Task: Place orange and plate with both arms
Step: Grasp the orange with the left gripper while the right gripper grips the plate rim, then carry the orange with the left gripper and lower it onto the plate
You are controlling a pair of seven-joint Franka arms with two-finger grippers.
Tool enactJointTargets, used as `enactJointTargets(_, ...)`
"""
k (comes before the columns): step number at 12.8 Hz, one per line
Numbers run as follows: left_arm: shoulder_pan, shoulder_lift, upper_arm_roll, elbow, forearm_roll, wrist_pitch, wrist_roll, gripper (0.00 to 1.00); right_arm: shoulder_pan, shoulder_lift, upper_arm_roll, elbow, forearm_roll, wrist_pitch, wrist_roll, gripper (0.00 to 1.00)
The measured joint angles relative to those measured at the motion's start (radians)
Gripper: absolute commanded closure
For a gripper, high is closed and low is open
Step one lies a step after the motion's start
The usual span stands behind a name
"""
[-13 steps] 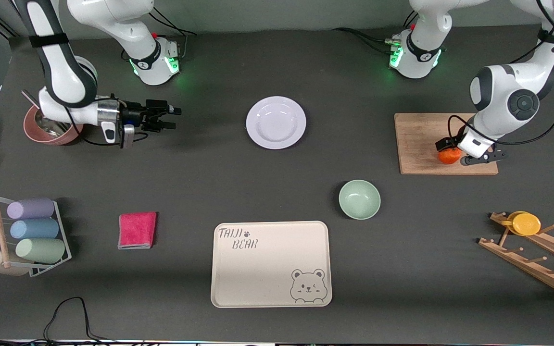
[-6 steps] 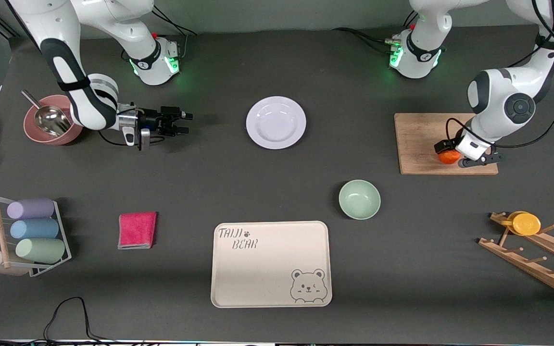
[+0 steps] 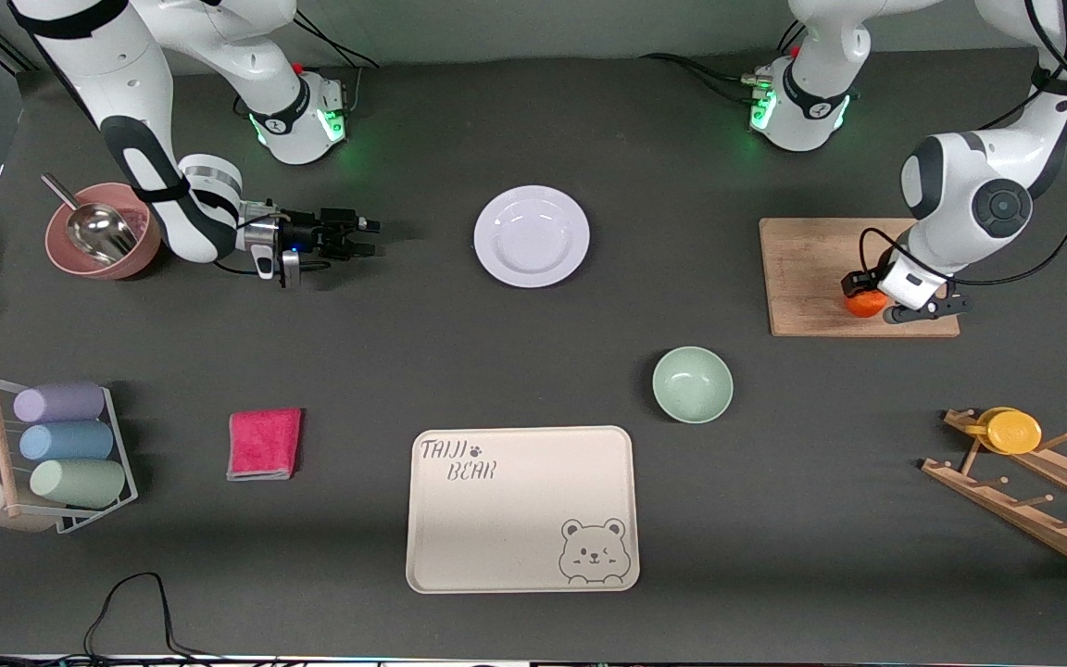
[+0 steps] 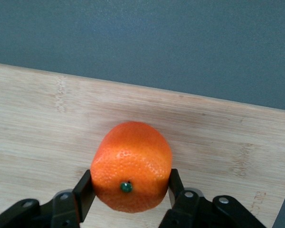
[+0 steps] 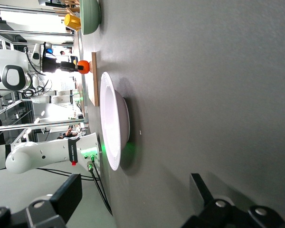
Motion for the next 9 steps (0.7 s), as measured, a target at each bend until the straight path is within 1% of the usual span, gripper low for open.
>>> enactJointTargets(4,0.0,-0.001,-0.001,0.019,0.0,-0.009,0.0,1.0,0.0,0.007,0.0,0.002,0.003,-0.01,0.036,0.0)
enactJointTargets(5,0.0,-0.01,-0.005,0.041,0.0,-0.048,-0.001,1.0,0.0,0.007,0.0,0.002,0.003,-0.011,0.041,0.01)
enactJointTargets(6,-0.003,-0.029,-0.012,0.078,0.0,-0.13,-0.004,1.0,0.0,0.007,0.0,0.002,0.003,-0.011,0.043,0.08)
enactJointTargets(8,-0.014,-0.092,-0.028,0.203,-0.001,-0.388,-0.01,1.0,0.0,0.007,0.0,0.003,0.003,-0.011,0.044,0.25)
enactJointTargets(9,-0.017,-0.131,-0.044,0.278,-0.001,-0.52,-0.012,1.0,0.0,0.007,0.001,0.004,0.003,-0.012,0.045,0.31)
